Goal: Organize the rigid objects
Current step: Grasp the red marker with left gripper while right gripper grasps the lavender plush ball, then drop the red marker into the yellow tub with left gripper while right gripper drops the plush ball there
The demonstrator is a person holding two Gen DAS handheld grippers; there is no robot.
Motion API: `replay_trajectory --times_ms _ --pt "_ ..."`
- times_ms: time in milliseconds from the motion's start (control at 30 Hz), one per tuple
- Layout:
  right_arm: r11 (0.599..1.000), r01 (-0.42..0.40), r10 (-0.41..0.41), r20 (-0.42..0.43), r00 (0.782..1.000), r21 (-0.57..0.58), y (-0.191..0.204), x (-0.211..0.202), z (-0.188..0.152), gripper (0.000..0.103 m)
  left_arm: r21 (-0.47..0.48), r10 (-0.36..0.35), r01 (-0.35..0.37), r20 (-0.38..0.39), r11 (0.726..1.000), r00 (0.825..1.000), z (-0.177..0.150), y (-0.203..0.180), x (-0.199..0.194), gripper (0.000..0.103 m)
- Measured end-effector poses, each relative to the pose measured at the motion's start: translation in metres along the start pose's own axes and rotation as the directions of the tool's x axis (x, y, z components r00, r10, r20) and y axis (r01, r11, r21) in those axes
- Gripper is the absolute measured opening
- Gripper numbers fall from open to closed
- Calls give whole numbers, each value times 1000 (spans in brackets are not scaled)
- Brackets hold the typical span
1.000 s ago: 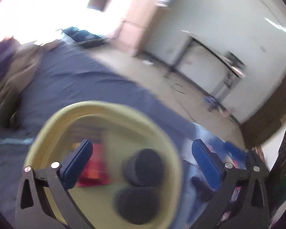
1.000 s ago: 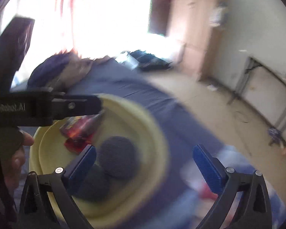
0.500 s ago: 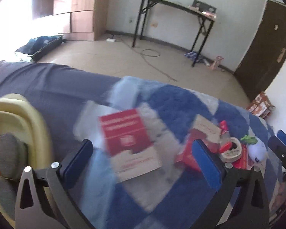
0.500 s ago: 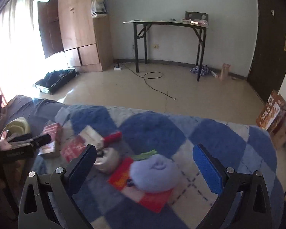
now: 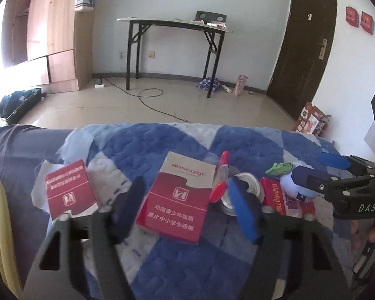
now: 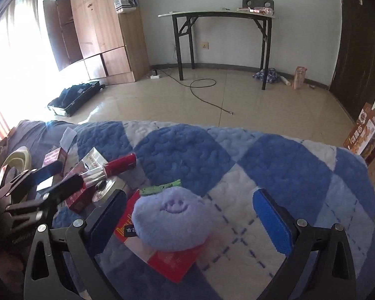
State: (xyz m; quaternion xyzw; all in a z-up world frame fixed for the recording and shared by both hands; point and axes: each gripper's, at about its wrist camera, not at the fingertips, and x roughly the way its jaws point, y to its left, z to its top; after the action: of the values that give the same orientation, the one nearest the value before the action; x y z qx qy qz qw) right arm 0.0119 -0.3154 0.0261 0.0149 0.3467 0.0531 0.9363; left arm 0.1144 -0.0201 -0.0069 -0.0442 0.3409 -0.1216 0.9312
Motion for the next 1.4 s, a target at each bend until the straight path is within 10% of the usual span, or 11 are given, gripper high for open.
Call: replay_trajectory --times_ms 233,433,700,1200,1400 --pt "1000 -8 8 -8 1000 -1 0 4 -4 103 95 -13 14 -14 995 1000 -8 -16 7 58" --pt "1000 -19 19 -14 1000 -6 1 9 -6 101 89 -62 64 -26 994 998 -7 -17 12 15" --pt "999 -22 21 -21 1000 -44 6 17 -9 59 114 -66 69 -27 991 997 -8 -20 5 11" --pt "986 -130 141 110 984 -106 39 -23 -5 59 -40 30 -23 188 999 982 30 57 -110 11" --pt "932 -272 307 120 944 -240 97 -38 -4 59 -178 222 -172 315 969 923 24 111 -200 11"
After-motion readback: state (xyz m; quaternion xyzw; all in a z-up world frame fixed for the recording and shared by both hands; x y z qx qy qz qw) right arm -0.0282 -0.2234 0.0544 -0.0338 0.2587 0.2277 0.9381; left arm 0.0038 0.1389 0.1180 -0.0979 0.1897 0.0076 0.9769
